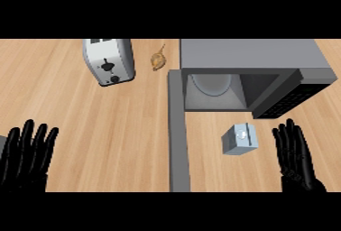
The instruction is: Pick up the milk, place it into the microwave and close the microwave
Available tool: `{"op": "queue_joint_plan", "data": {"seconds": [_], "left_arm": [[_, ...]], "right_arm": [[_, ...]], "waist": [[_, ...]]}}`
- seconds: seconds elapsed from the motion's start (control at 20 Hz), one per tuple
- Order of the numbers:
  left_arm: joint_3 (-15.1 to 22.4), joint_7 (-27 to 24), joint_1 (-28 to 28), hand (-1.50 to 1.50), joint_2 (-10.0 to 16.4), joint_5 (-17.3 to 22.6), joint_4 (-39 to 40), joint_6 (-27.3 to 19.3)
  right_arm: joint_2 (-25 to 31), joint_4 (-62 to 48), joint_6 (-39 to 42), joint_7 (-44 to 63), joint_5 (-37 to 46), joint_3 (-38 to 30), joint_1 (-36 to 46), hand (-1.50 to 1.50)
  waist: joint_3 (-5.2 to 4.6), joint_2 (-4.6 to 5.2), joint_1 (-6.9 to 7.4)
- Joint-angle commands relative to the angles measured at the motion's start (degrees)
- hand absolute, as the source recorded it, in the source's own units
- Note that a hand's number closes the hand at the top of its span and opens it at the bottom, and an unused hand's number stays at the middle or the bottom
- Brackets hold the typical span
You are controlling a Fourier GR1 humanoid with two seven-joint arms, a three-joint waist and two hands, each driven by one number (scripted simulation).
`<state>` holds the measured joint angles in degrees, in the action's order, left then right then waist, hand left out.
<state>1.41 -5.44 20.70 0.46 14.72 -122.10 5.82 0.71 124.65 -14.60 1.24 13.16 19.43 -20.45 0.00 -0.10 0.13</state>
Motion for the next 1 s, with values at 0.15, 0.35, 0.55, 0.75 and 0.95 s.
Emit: {"op": "queue_joint_plan", "data": {"seconds": [0.15,0.35,0.55,0.75,0.95], "left_arm": [[4.3,-5.0,7.4,-1.5,-0.4,-0.7,-0.7,1.2],[0.9,-7.2,10.8,-1.5,0.2,0.6,-1.1,4.5],[1.2,-8.8,11.8,-1.5,-0.4,0.3,-1.8,3.9],[0.3,-7.5,7.0,-1.5,-0.1,0.7,1.3,3.8],[1.0,-5.4,11.2,-1.5,0.7,2.1,-4.4,4.4]], "right_arm": [[-0.7,-10.0,-1.2,-6.3,-4.1,-1.3,0.5,-1.5],[-0.7,-16.9,-3.6,-12.6,-6.7,-1.7,2.2,-1.5],[-0.7,-21.3,-5.9,-17.1,-7.8,-4.1,1.0,-1.5],[-0.7,-30.4,-8.4,-21.3,-11.9,-8.3,6.3,-1.5],[-0.7,-37.3,-9.2,-23.1,-13.0,-11.6,9.9,-1.5]], "waist": [[0.01,0.01,0.18],[0.02,0.02,0.28],[0.02,0.01,0.16],[0.02,0.11,0.02],[0.03,0.11,0.23]]}}
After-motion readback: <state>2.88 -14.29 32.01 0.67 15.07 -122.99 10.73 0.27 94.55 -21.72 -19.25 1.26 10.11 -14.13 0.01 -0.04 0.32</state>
